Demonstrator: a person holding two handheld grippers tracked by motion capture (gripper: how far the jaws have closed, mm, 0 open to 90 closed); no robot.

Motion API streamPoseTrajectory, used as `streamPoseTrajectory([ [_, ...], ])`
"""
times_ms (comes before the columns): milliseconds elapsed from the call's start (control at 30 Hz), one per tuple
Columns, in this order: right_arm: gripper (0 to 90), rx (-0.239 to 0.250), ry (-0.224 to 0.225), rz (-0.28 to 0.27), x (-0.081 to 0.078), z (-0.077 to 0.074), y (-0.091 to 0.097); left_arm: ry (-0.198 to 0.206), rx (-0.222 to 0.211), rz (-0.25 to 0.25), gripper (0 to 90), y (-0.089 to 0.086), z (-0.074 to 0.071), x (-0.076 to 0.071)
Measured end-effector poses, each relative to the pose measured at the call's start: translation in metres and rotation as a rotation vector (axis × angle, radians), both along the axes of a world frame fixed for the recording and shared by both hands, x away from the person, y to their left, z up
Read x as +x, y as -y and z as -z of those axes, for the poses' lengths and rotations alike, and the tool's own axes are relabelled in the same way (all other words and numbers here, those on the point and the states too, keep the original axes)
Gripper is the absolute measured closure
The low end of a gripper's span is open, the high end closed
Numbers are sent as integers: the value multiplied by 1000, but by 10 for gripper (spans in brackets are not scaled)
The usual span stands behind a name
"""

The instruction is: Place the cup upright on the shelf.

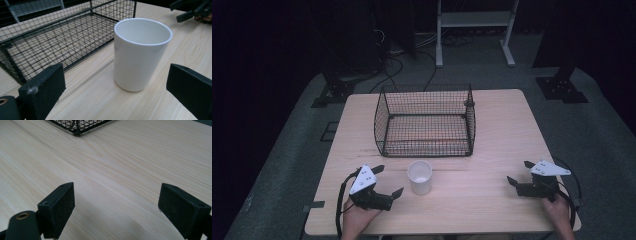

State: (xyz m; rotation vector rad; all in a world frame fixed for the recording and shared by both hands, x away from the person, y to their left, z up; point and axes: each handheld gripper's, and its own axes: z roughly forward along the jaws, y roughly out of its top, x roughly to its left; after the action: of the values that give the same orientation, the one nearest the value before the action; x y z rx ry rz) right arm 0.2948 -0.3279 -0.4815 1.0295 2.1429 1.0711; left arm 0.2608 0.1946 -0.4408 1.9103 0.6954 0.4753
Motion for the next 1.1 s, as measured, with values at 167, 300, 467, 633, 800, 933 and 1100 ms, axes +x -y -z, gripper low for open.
streamPoseTrajectory([
  [167, 131, 1, 0, 0, 0, 0, 0, -12, 21, 37, 14, 7, 3, 1],
  [300, 131, 0, 0, 0, 0, 0, 0, -8, 28, 56, 14, 12, 2, 0],
  [467, 131, -1, 1, 3, 0, 0, 0, -9, 39, 71, 15, 16, 1, 0],
  [633, 131, -4, 2, 3, 0, 0, -1, -23, 72, 106, 15, 23, 1, 2],
  [800, 131, -6, 3, 2, 0, 0, -1, -37, 88, 147, 15, 32, -1, 6],
  [933, 131, -7, 3, 2, 0, 0, -1, -44, 94, 160, 15, 37, -2, 11],
  [1100, 131, -10, 4, 0, 0, 0, -1, -60, 119, 186, 15, 50, -2, 23],
])
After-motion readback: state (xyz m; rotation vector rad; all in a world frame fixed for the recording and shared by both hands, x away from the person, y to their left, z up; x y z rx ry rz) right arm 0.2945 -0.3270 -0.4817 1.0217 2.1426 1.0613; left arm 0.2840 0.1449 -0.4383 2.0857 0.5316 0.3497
